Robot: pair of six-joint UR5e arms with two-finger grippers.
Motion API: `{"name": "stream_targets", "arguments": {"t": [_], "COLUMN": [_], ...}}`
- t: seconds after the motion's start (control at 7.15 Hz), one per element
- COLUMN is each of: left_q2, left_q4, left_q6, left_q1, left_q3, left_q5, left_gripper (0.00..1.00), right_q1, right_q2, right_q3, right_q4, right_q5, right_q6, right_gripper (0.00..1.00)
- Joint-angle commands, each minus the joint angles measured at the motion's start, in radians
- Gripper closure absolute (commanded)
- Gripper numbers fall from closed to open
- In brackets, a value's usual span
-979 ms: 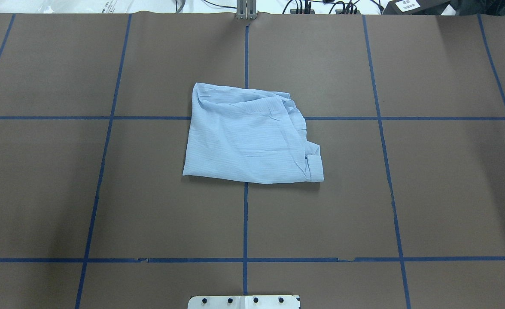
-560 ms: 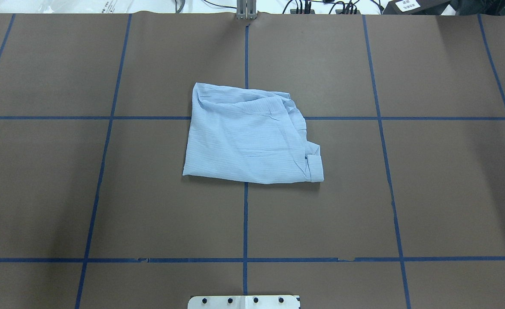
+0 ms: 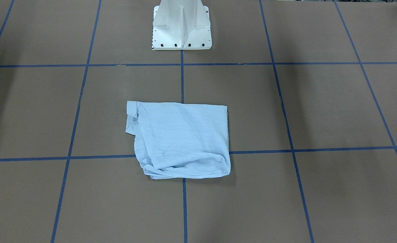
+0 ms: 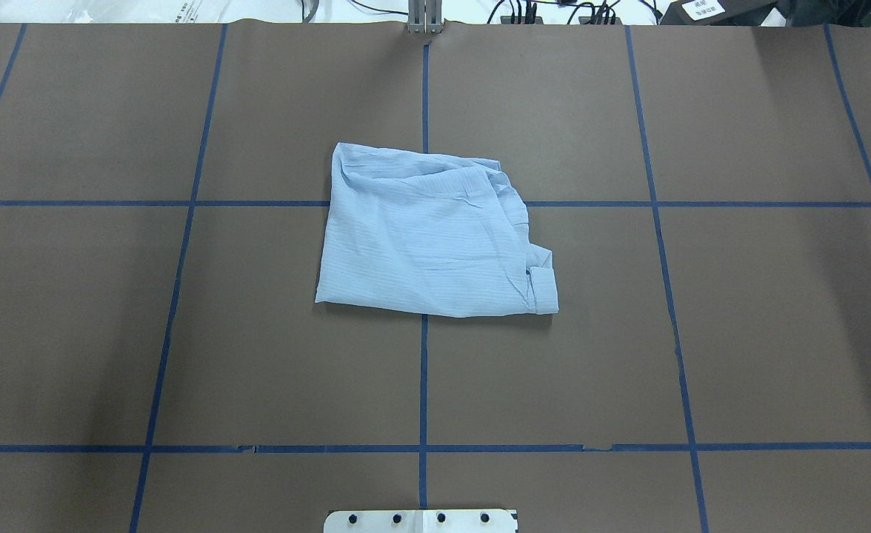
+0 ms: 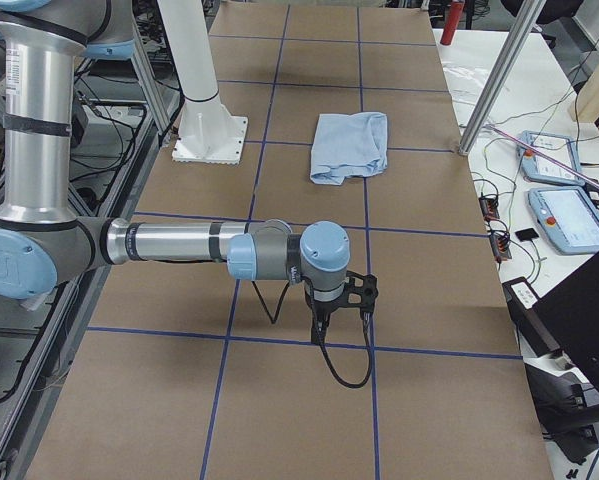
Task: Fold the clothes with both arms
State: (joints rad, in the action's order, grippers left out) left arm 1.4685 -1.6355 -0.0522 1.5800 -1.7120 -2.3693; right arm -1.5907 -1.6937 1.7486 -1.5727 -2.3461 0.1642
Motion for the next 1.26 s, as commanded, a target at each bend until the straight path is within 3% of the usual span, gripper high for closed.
{"name": "stream_targets", "arguments": {"t": [0.0,1.12], "left_q2": [-0.001,-0.001], "left_q4": [0.000,-0.001], "left_q6": [0.000,0.000], "left_q1": [0.000,0.000], "left_q3": [0.002,0.003], "left_q5": [-0.001,0.001], "left_gripper": [0.00,0.00], "right_q1": [0.003,0.052], "right_q2": [0.000,0.000], "right_q3": [0.000,-0.001], "right_q4": [-0.001,-0.010], "right_q5": [0.001,0.007], "right_q6": [-0.002,-0.058], "right_gripper": [0.00,0.00]}}
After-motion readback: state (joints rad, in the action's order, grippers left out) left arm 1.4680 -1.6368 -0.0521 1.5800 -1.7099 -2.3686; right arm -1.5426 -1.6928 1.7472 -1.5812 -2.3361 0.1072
